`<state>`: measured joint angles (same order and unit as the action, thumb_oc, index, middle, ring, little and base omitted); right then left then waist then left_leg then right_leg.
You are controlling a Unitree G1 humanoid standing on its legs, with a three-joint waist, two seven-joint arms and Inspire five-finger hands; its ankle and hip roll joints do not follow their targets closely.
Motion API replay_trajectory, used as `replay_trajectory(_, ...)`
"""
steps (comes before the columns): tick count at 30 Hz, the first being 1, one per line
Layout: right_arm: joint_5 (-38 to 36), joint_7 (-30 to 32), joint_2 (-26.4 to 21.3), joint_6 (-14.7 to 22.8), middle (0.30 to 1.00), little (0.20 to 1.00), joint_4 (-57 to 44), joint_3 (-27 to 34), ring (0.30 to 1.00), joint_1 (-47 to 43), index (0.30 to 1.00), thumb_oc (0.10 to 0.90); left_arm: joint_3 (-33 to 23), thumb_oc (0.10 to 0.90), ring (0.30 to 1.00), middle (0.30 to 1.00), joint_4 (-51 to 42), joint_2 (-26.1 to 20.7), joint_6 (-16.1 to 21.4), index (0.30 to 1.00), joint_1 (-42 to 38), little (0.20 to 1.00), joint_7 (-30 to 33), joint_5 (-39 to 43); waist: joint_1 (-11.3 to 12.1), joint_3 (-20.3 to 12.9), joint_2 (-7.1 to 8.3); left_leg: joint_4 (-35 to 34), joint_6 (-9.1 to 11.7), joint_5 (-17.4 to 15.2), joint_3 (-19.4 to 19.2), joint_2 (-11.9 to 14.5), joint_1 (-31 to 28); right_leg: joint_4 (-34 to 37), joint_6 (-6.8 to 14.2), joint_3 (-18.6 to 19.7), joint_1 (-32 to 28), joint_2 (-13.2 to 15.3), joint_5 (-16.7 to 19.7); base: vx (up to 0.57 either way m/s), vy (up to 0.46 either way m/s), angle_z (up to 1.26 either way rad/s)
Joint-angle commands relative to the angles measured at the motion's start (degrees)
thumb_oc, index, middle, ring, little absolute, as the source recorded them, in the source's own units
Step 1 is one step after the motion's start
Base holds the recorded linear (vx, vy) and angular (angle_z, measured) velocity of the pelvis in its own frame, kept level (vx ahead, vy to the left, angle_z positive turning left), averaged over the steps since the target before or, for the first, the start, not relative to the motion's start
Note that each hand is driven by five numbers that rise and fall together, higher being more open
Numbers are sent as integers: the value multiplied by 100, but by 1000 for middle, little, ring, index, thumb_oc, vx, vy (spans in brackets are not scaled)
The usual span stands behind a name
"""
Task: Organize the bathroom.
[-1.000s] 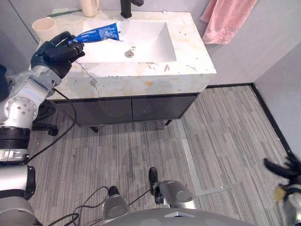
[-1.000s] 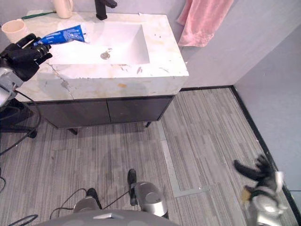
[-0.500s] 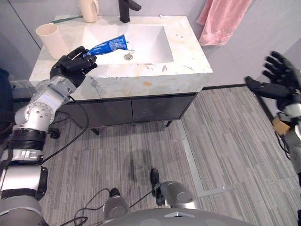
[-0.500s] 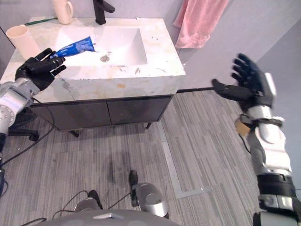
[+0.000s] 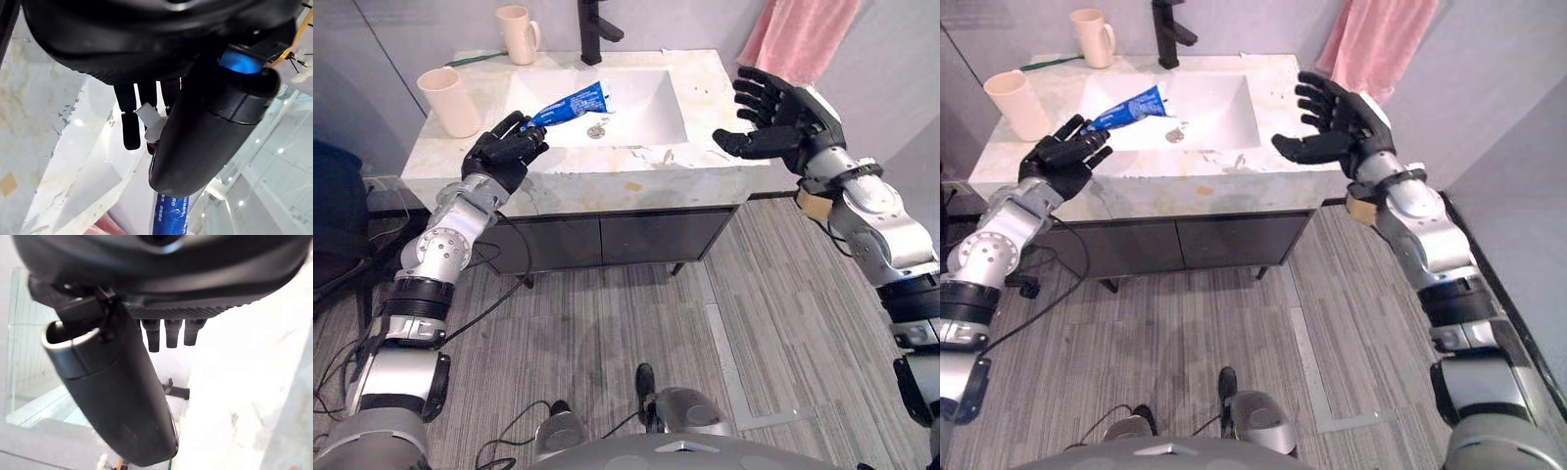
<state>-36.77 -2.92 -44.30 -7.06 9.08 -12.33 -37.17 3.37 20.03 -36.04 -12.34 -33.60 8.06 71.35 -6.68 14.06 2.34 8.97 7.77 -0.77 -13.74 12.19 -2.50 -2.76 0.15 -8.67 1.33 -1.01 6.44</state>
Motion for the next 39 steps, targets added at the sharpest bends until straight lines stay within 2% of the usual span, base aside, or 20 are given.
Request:
replay_trajectory(1,223,382,89,368,900,900,-161,-33,900,-398,900,800,-248,400,300,300,-592,-6,975,300,-204,300,-283,79,70,-835,-68,92,24,684,-275,339,513,110,235,38,-383,176,-1052,34,20,10)
replay_trajectory(11,593,492,484,103,900,900,-95,-539,900,-921,900,800,-359,400,300,300,-726,309,1228,300,158,300,-442,-112,245,-910,-131,-23,11,672,-211,294,419,169,196,-19,-486,198,-1080,44,32,5)
replay_trajectory(23,676,669,782,65,900,900,-271,-752,900,-1298,900,800,-486,400,300,300,-1275,659,1349,300,638,300,-486,-30,464,-924,-114,-93,-31,602,5,194,395,198,178,-54,-529,189,-1103,31,31,7)
replay_trajectory(34,386,860,1082,-195,900,900,-465,-854,900,-1355,900,800,-456,400,300,300,-1762,735,1297,300,761,300,-345,-97,544,-917,-96,-209,-53,551,74,134,314,199,190,-74,-536,210,-1104,8,5,6)
replay_trajectory(39,-214,1062,1364,-441,900,900,-384,-924,900,-1381,900,800,-421,400,300,300,-1746,790,1279,300,742,300,-360,-127,578,-907,-98,-169,-53,569,102,147,303,182,173,-89,-566,197,-1113,0,0,0)
